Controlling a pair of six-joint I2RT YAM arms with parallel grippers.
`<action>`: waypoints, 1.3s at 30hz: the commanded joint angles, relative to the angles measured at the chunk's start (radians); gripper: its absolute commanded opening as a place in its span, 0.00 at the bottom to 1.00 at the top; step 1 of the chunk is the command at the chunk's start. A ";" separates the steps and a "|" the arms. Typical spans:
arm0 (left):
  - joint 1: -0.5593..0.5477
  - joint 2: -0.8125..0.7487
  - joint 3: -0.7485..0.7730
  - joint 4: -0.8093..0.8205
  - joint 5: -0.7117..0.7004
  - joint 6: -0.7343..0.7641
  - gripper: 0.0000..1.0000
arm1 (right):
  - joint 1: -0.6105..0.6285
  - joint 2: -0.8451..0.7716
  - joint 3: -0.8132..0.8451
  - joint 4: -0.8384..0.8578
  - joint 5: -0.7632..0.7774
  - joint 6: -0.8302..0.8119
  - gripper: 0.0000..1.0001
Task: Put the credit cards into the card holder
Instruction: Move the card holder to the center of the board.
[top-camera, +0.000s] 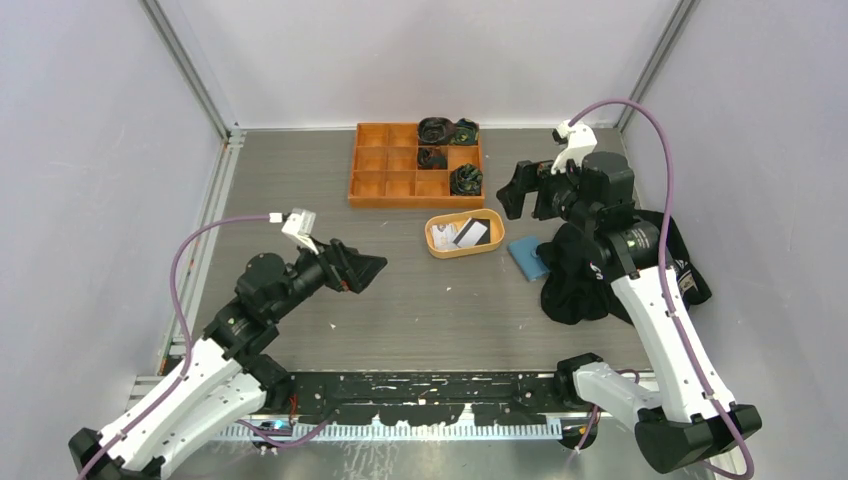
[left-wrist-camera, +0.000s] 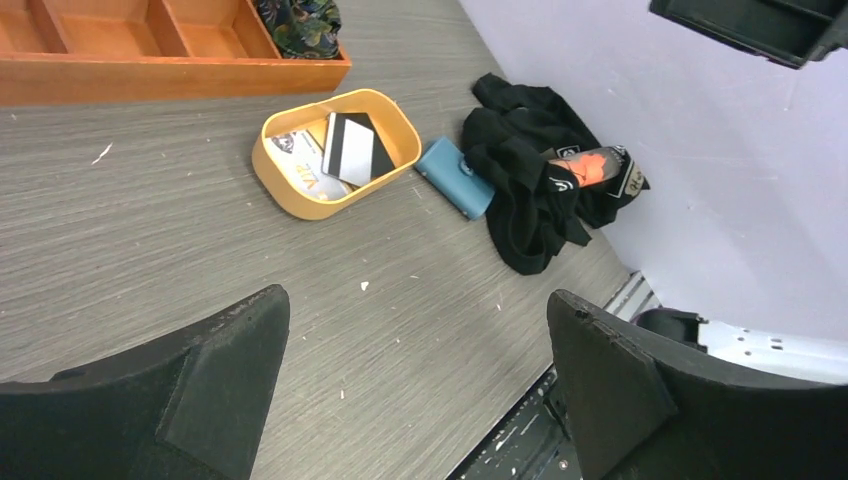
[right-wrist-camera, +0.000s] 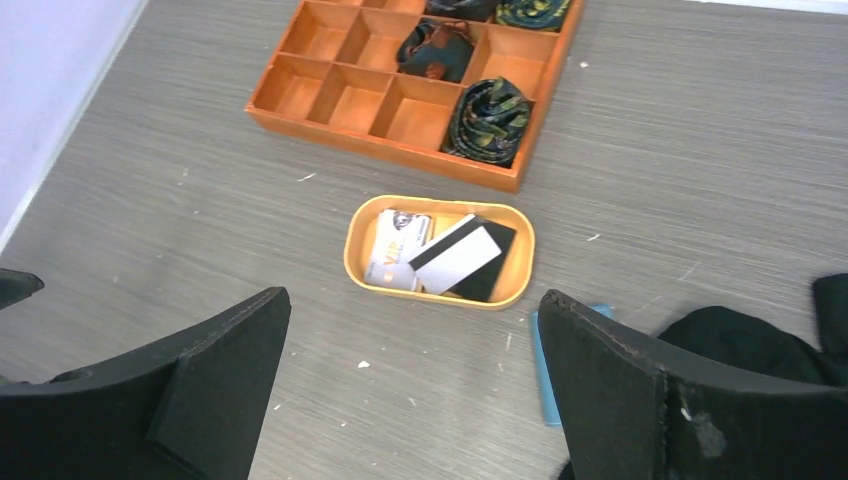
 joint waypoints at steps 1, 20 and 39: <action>0.005 -0.081 -0.035 0.002 0.026 -0.013 1.00 | -0.005 -0.026 0.012 0.030 -0.089 0.046 1.00; -0.019 0.149 -0.255 0.295 0.154 -0.120 0.94 | -0.039 0.321 -0.085 -0.069 -0.132 -0.527 0.99; -0.022 0.270 -0.392 0.543 0.145 -0.209 0.93 | -0.193 0.679 -0.006 -0.135 -0.076 -0.585 0.90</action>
